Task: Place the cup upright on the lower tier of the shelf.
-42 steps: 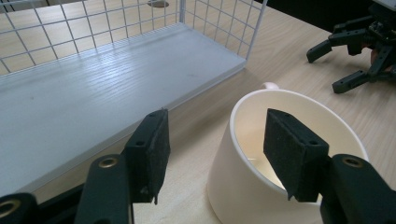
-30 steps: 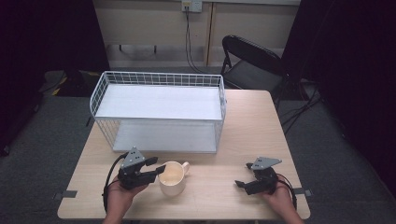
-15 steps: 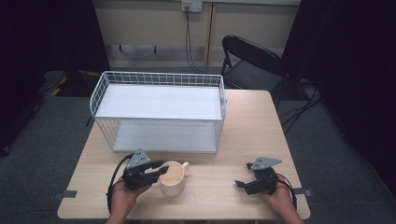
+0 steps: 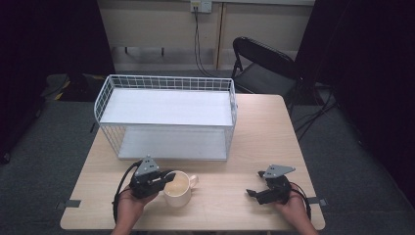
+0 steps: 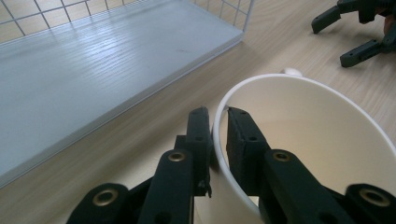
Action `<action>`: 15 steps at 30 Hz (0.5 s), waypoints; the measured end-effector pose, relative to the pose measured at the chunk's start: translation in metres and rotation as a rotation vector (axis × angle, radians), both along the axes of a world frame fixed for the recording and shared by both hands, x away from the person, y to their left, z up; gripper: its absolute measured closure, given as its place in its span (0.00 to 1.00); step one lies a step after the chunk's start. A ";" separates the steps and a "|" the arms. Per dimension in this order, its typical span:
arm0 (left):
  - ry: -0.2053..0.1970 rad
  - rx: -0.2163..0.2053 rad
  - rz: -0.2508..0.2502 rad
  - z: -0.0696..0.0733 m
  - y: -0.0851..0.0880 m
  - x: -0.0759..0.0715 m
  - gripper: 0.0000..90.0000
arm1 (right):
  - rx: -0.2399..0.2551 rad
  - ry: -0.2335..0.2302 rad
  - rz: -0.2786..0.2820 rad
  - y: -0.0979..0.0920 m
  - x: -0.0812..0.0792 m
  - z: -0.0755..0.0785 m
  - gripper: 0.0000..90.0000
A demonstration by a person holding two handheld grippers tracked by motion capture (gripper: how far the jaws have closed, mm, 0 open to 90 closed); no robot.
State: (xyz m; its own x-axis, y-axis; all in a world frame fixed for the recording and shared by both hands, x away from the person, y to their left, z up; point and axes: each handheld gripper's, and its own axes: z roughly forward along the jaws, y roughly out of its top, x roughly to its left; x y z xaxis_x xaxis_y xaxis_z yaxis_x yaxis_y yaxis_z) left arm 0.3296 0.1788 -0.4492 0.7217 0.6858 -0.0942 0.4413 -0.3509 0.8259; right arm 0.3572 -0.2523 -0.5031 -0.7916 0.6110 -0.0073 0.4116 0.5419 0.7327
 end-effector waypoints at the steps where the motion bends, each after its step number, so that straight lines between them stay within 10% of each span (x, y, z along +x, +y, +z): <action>1: 0.000 0.001 -0.001 0.000 0.000 0.000 0.89 | 0.000 0.000 0.000 0.000 0.000 0.000 0.15; 15: -0.021 0.019 0.073 0.001 0.007 -0.001 0.91 | 0.000 0.000 0.000 0.000 0.000 0.000 0.15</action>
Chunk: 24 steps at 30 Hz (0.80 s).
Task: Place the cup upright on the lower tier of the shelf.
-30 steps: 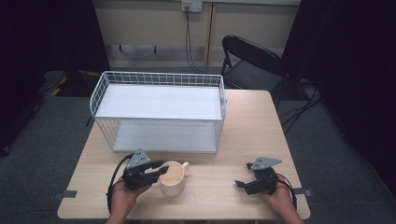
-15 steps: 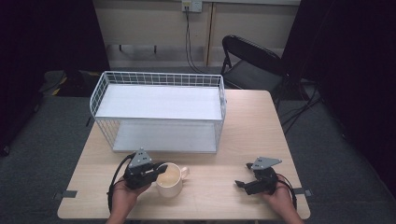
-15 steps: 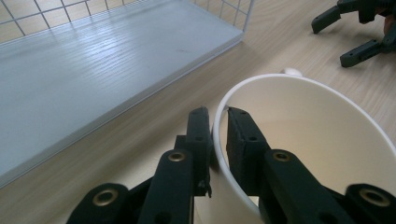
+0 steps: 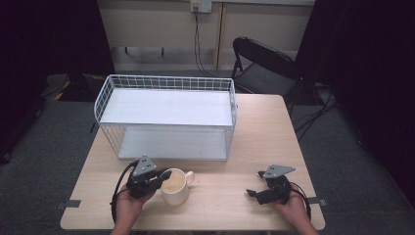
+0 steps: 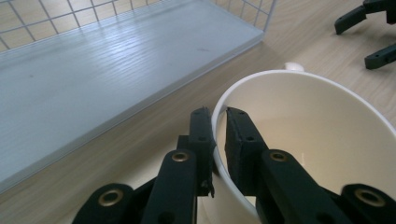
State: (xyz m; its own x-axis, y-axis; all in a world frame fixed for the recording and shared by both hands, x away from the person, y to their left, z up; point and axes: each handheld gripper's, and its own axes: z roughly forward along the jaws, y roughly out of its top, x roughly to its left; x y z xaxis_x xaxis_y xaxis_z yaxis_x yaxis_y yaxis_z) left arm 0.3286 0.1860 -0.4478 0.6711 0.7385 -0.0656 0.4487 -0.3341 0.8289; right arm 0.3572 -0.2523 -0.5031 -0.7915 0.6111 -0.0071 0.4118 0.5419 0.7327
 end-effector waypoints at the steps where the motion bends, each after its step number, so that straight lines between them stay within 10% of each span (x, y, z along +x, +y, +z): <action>1: -0.002 -0.001 0.007 0.001 0.001 0.000 0.91 | 0.000 0.000 0.000 0.000 0.000 0.000 0.15; 24: -0.032 0.035 0.135 0.009 0.017 0.005 0.91 | 0.001 -0.001 -0.001 0.000 0.000 0.000 0.15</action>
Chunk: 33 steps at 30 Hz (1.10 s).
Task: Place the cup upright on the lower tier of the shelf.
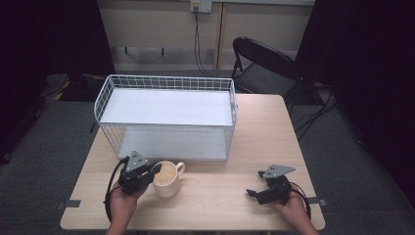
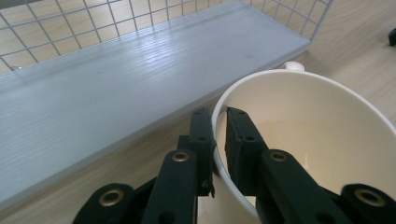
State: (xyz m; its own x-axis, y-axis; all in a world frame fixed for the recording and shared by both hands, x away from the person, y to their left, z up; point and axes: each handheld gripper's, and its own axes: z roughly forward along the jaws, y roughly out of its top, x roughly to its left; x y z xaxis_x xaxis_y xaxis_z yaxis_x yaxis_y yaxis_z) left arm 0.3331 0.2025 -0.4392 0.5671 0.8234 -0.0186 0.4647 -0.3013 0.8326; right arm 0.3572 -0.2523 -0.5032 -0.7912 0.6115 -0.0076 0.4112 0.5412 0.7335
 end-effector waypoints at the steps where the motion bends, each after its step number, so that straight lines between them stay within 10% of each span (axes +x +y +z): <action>1: -0.004 0.004 0.007 0.001 0.000 0.000 0.91 | 0.000 0.001 0.001 0.000 0.000 0.000 0.15; 33: -0.005 -0.009 0.102 0.004 -0.007 0.027 0.91 | -0.001 0.001 0.003 0.000 0.001 0.000 0.15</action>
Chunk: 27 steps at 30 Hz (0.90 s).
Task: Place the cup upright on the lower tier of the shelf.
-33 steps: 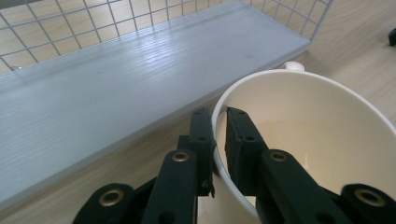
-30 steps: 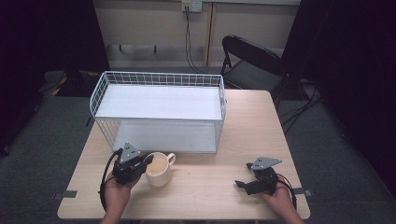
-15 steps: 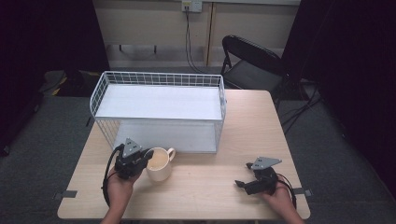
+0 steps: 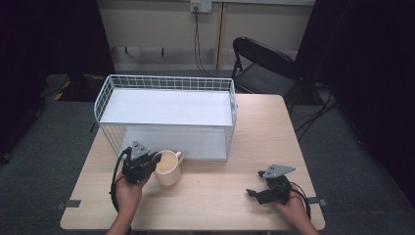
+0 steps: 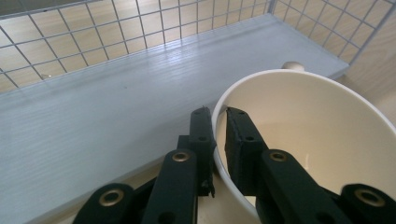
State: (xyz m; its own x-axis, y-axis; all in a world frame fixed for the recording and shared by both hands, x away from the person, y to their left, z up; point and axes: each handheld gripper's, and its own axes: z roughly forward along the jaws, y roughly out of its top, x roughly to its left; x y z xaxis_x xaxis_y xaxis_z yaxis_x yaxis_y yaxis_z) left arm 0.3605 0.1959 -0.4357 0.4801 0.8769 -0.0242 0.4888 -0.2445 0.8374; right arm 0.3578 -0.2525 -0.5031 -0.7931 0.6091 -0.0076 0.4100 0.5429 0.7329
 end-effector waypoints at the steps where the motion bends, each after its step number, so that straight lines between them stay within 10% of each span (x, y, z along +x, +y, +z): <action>1: -0.002 0.003 0.003 0.000 0.000 0.001 0.91 | 0.000 0.000 0.000 0.000 0.000 0.000 0.15; 27: -0.034 0.007 0.081 0.004 -0.006 0.017 0.91 | 0.000 0.000 0.000 0.000 0.000 0.000 0.15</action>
